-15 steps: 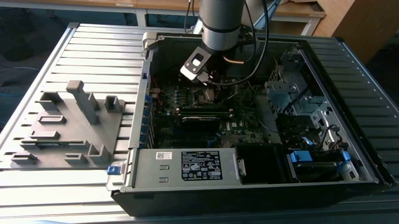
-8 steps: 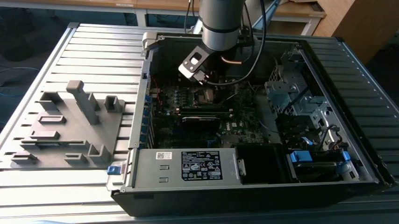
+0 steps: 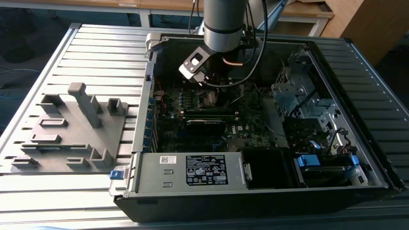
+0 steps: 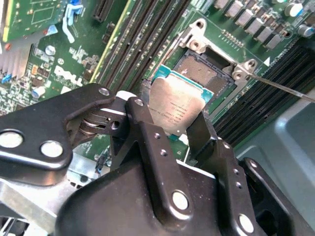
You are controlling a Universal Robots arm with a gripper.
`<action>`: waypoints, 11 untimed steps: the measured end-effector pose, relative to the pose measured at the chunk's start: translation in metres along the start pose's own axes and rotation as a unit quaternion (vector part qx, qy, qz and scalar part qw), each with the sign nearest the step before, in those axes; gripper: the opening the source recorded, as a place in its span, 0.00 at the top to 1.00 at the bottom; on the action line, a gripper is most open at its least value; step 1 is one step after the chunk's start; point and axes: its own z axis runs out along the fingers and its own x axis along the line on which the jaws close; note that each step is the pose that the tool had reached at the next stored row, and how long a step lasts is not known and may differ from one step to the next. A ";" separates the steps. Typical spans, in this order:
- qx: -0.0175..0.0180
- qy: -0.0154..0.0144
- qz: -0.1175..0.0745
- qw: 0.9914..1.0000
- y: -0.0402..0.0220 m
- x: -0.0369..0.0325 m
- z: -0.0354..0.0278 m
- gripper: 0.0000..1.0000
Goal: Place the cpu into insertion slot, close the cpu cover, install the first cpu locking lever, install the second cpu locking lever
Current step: 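Place the cpu into insertion slot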
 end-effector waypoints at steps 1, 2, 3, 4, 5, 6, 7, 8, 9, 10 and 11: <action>0.000 0.000 0.001 1.000 -0.0009 0.0009 0.0002 0.46; 0.000 0.000 0.001 1.000 -0.0015 0.0022 0.0004 0.46; 0.000 0.000 0.001 1.000 -0.0019 0.0038 0.0007 0.46; 0.000 0.000 0.001 1.000 -0.0021 0.0055 0.0009 0.46; 0.000 0.000 0.002 1.000 -0.0024 0.0073 0.0013 0.46; 0.000 0.000 0.002 1.000 -0.0026 0.0086 0.0018 0.46; 0.000 0.000 0.004 1.000 -0.0028 0.0092 0.0026 0.46; 0.000 -0.001 0.008 1.000 -0.0029 0.0093 0.0034 0.46; 0.000 -0.001 0.013 1.000 -0.0029 0.0093 0.0041 0.46; 0.000 -0.002 0.018 1.000 -0.0031 0.0093 0.0046 0.46; 0.000 -0.002 0.023 1.000 -0.0033 0.0093 0.0052 0.46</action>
